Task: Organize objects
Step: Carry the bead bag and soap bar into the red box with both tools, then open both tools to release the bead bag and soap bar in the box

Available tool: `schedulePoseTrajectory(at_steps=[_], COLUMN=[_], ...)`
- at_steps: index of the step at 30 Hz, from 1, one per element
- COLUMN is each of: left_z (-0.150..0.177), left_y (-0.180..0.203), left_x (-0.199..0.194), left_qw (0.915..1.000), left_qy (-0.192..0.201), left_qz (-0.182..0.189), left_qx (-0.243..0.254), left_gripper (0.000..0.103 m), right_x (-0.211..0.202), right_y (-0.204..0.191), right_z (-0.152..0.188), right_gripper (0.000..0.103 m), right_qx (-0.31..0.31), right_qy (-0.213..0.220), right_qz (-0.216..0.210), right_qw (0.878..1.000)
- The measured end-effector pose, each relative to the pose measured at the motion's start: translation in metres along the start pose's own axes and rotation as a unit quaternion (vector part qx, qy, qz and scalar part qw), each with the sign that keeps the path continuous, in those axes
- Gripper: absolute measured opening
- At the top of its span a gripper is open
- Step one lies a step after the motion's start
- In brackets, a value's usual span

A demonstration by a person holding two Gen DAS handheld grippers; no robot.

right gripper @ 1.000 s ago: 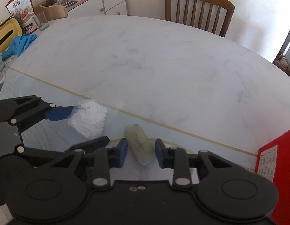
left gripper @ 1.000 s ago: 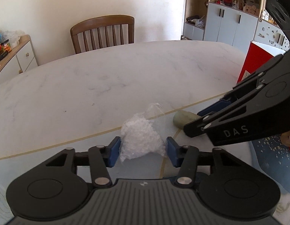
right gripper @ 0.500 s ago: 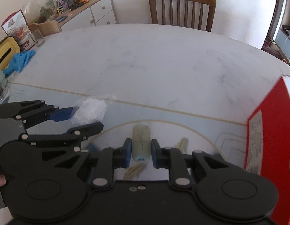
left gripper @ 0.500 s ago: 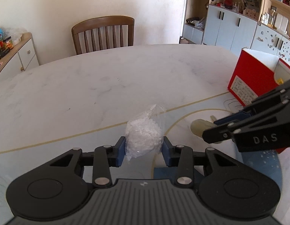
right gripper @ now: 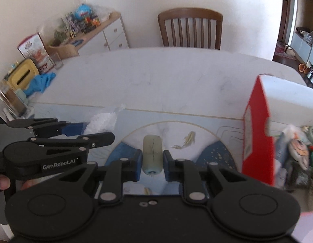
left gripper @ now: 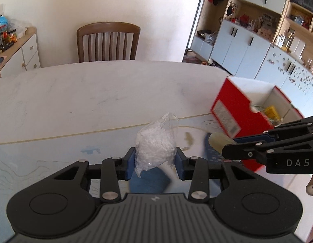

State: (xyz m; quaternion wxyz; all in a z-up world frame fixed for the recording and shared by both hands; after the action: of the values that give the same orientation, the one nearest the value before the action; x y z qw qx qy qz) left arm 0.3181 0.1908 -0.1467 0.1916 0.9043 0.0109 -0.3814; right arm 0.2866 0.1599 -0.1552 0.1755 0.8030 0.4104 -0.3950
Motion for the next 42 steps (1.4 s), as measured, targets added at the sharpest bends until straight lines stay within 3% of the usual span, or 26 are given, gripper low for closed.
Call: schedulePoseTrajectory(at_steps=[4,17,30,42], left_z=[0.002,0.007,0.024,0.020], left_y=[0.020,0.114,0.214,0.270], left_x=[-0.017,-0.043,-0.010,0.052], left_qw=[1.0000,0.9983,0.9942,0.9925], left_qy=[-0.007,-0.008,-0.021,-0.037], left_qz=[-0.001,0.050,0.073,0.045], left_qx=[-0.001,0.030,0.077,0.107], left_gripper=[0.039,0.039,0.039,0.039], right_x=[-0.027,-0.099,-0.150,-0.157], right_y=[0.004,0.049,0.148,0.231], right_z=[0.003,0.031,0.077,0.101], right_gripper=[0.020,0.020,0.020,0.020], right_qx=[0.007,0.037,0.084,0.087], right_qy=[0.019,0.056,0.069,0.064], right_qz=[0.003,0.039,0.091,0.124], right_qw=[1.000,0.997,0.990,0.986])
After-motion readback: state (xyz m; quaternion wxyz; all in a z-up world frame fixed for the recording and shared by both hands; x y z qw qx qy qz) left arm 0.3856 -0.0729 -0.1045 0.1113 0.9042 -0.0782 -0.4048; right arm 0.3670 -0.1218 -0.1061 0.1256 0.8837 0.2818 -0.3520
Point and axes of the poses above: each gripper's, at about its wrist camera, not at the fingertips, and x roughly the way its jaws point, y to its right, z to its underside, the point moved 9 cm from there along x, roughly the way its jaws point, and after that the axes turned 14 degrees about -x, right-handed, at the moved point
